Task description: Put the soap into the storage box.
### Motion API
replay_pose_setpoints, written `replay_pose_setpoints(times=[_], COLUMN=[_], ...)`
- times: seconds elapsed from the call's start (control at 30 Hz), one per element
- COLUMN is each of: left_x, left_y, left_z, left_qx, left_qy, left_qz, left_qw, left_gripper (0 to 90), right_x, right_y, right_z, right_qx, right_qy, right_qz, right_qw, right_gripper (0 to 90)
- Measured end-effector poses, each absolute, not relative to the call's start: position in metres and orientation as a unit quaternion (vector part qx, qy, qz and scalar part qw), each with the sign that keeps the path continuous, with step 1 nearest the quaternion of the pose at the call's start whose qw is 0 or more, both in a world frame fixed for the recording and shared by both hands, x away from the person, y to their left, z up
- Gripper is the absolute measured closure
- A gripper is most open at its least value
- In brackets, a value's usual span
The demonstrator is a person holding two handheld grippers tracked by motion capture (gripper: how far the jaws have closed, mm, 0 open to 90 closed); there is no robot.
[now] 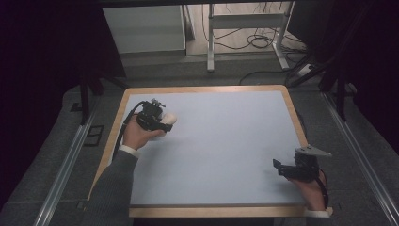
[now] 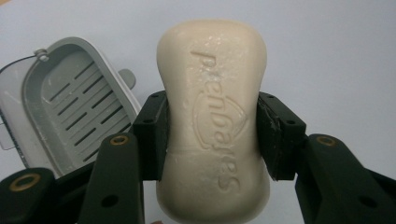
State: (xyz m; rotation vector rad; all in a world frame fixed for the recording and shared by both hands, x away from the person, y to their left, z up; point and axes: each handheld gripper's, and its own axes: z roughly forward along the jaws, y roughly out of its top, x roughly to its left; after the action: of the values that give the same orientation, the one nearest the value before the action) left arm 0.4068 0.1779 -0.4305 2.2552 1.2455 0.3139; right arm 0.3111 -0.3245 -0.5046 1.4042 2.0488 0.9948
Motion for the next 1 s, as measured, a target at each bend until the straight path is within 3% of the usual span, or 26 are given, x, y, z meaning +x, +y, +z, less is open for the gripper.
replay_pose_setpoints(times=[1.0], left_x=[0.437], left_y=[0.203], left_z=[-0.445], left_qx=[0.810], left_qy=[0.515], left_qz=[0.125], left_qw=[0.252], left_gripper=[49.7], right_x=[0.311], right_y=[-0.325], right_z=[-0.504], right_qx=[0.511], right_qy=[0.745], right_qz=[0.363], right_qw=[0.229], right_gripper=[6.5])
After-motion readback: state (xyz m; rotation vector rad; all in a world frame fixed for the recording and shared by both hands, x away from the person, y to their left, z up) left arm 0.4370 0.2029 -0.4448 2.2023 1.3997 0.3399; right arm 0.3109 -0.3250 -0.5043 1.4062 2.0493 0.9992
